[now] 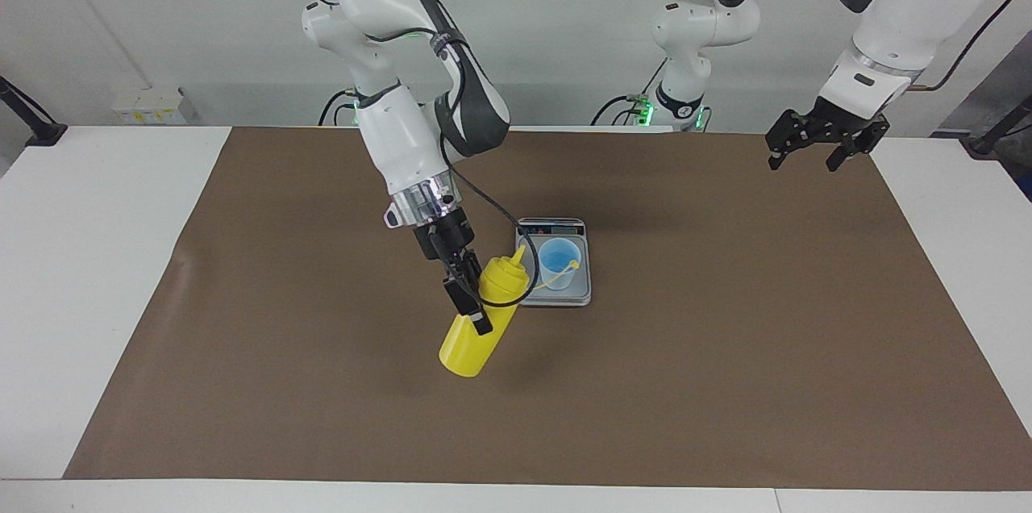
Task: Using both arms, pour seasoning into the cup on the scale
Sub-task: 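Lift the yellow bottle with the right gripper over the cup, then tilt the bottle nozzle down into the cup with the right gripper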
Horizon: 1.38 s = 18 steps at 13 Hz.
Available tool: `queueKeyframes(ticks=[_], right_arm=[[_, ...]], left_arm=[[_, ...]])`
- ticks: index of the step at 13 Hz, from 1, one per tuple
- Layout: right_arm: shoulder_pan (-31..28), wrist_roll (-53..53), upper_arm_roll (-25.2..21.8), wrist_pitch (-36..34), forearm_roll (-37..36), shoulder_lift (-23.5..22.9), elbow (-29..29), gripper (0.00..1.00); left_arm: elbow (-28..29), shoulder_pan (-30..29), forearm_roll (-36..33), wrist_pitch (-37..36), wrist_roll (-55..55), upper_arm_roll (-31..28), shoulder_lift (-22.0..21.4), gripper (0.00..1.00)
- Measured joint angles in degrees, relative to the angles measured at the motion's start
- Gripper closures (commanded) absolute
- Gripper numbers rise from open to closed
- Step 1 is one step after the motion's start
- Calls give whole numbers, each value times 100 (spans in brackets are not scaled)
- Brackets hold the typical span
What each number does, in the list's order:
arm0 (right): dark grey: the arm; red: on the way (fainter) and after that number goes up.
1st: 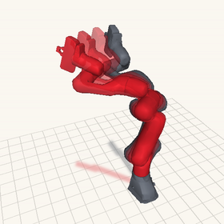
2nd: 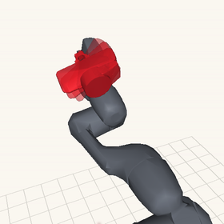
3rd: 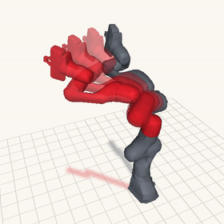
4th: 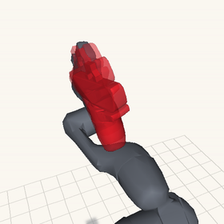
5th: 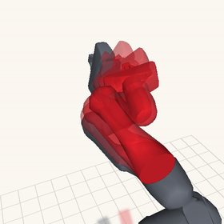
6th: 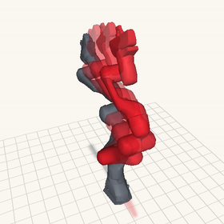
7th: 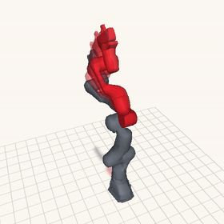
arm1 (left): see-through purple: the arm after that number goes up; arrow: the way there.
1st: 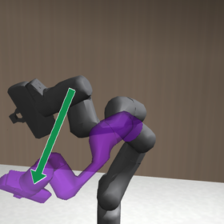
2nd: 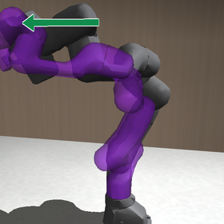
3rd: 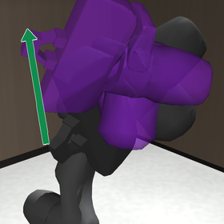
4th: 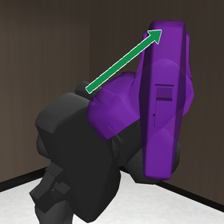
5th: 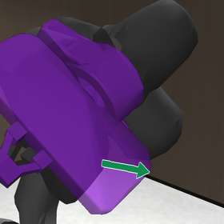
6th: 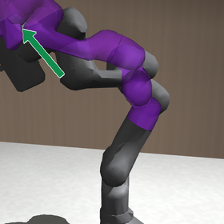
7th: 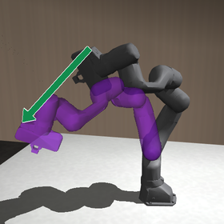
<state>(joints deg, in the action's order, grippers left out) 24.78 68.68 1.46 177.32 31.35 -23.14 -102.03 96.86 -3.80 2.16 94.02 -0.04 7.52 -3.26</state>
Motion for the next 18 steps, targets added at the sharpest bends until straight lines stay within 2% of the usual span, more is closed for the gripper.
queueKeyframes(ticks=[4, 8, 10, 18], right_arm=[[235, -498, 0, 925, 0, -208, -93, 84], [394, -1100, 0, 2095, 0, -791, -133, 84], [519, -1133, -1, 2276, 0, -981, -115, 87], [648, -2513, -10, 2296, 0, -998, -77, 90]], left_arm=[[1, -9, 0, 0, 0, 0, -1, 0], [2, -14, 0, 0, 0, 0, -3, 0], [2, -14, 0, 0, 0, 1, -4, 0], [3, -15, 0, 0, 0, 2, -4, 0]])
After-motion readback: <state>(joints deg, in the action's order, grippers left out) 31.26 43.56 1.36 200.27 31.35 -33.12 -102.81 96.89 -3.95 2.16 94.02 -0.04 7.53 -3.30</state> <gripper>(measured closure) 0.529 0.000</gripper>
